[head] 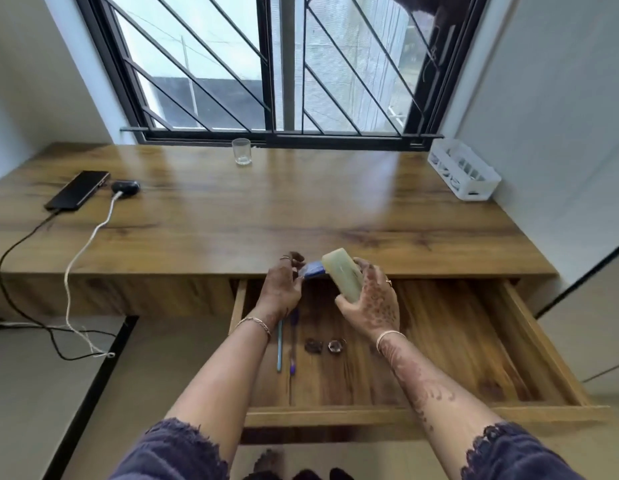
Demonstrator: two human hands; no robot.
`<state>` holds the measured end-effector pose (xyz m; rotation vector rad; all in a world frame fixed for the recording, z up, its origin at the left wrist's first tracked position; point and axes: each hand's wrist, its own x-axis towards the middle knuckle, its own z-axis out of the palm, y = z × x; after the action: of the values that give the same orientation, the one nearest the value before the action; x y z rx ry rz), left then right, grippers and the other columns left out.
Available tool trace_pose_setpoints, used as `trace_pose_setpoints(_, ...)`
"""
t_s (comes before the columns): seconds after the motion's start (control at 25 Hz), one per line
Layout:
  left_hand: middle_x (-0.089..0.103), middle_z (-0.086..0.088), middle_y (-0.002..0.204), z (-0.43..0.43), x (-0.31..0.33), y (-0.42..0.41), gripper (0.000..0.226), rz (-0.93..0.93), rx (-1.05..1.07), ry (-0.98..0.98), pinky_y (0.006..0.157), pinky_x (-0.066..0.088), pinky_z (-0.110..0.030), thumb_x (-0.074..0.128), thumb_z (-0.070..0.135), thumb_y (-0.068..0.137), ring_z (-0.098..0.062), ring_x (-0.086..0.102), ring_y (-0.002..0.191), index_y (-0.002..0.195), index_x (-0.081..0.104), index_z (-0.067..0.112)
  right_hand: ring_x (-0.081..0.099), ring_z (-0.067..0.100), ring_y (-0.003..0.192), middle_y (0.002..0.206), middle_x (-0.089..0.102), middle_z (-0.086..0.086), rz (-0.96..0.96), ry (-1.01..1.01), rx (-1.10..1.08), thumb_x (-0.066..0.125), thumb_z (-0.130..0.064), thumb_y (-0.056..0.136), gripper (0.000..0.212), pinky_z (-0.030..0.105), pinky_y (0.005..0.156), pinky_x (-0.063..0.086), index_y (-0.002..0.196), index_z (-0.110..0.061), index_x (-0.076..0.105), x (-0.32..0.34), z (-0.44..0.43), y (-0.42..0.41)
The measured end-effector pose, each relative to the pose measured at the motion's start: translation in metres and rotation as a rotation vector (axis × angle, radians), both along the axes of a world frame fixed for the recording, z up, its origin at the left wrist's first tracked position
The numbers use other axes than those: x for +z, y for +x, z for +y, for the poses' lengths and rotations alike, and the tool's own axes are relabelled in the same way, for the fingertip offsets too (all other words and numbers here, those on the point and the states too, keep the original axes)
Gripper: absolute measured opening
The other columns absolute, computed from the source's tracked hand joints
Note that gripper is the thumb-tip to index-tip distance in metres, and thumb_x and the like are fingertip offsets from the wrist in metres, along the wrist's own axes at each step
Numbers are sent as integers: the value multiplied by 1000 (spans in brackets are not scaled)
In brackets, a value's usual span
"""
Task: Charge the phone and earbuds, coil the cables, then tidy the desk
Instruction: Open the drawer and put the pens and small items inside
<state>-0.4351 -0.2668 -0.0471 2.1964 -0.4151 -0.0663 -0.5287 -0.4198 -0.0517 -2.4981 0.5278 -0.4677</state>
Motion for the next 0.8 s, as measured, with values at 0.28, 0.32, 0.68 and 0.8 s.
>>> trace_pose_setpoints(0.28,64,3,101,4,-38,-44,33,93,11,127,81,47,-20,59,-2,85,-12,61,88,102,53,25,53,23,110,125,43,1,159,108,-58,71,-42,68,81,36,93,47,138,-28,33,-35,-20,-61)
trace_pose_setpoints(0.32,65,2,103,-1,-43,-42,35,107,21,151,83,46,-20,58,-4,84,-11,61,91,104,53,25,52,24,113,128,41,3,209,114,-77,70,-43,70,82,36,94,47,140,-27,31,-41,-23,-60)
trace_pose_setpoints(0.68,62,-10,123,-36,-93,-31,51,222,6,352,97,47,-33,50,-5,83,-27,58,117,130,45,14,42,28,131,148,27,11,405,143,-212,67,-50,78,92,37,105,41,150,-18,18,-76,-27,-45)
trace_pose_setpoints(0.8,62,-13,122,-41,-100,-32,52,211,31,394,93,48,-33,51,-2,83,-31,58,117,132,45,14,41,28,132,150,25,11,431,128,-234,67,-52,78,94,35,104,39,150,-16,17,-80,-28,-42)
